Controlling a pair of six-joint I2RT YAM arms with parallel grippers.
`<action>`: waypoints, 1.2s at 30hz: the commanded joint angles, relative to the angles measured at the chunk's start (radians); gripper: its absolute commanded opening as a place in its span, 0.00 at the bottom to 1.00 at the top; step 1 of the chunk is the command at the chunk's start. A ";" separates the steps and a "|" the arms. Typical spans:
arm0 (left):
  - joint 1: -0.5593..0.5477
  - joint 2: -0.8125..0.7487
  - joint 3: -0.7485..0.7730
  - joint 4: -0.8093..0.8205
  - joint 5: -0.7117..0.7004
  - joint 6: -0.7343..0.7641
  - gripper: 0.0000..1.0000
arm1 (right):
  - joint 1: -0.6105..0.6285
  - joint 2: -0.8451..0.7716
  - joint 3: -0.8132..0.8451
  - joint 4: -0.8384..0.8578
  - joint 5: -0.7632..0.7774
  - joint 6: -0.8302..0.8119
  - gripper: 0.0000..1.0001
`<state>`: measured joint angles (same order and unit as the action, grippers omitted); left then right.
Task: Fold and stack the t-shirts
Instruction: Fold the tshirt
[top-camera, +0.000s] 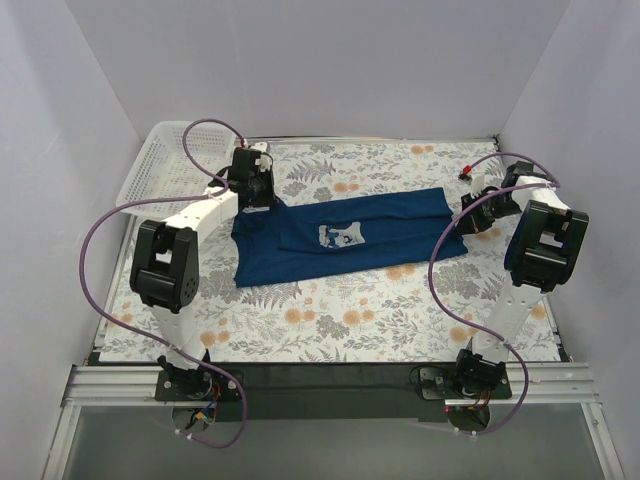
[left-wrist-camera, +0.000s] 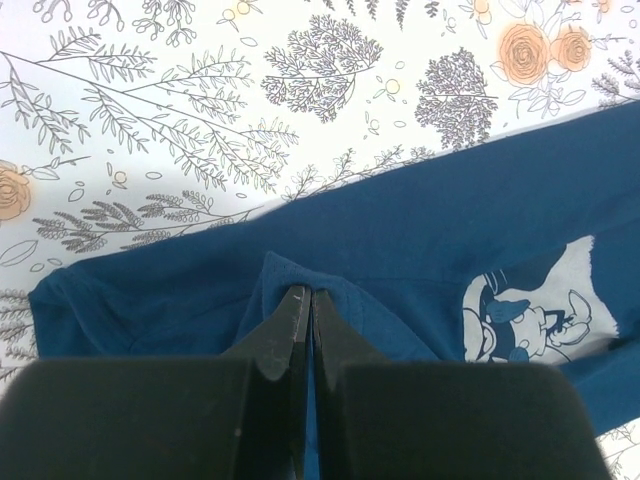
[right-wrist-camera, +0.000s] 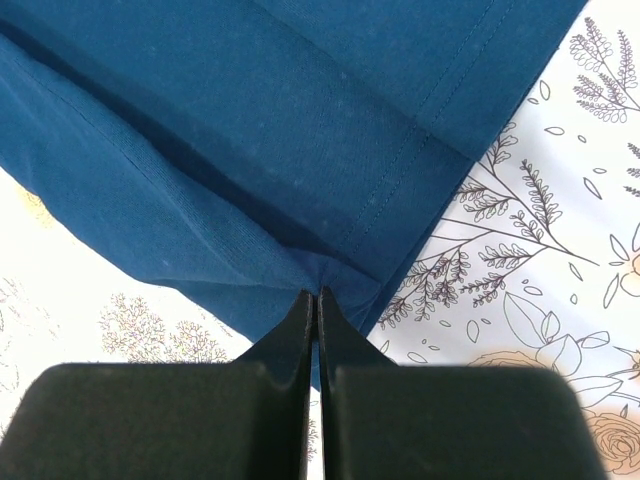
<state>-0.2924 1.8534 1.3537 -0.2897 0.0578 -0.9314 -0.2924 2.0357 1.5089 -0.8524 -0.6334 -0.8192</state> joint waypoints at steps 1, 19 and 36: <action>0.007 0.024 0.047 -0.011 0.013 0.002 0.00 | -0.001 -0.026 0.002 0.018 -0.005 0.005 0.01; 0.015 -0.332 -0.147 -0.062 -0.066 -0.066 0.69 | 0.002 -0.005 0.022 0.029 -0.020 0.017 0.01; 0.036 -0.375 -0.462 -0.223 0.007 -0.101 0.47 | 0.002 -0.016 0.007 0.036 -0.041 0.020 0.01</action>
<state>-0.2619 1.4616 0.8623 -0.4828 0.0937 -1.0508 -0.2924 2.0357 1.5089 -0.8337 -0.6456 -0.8074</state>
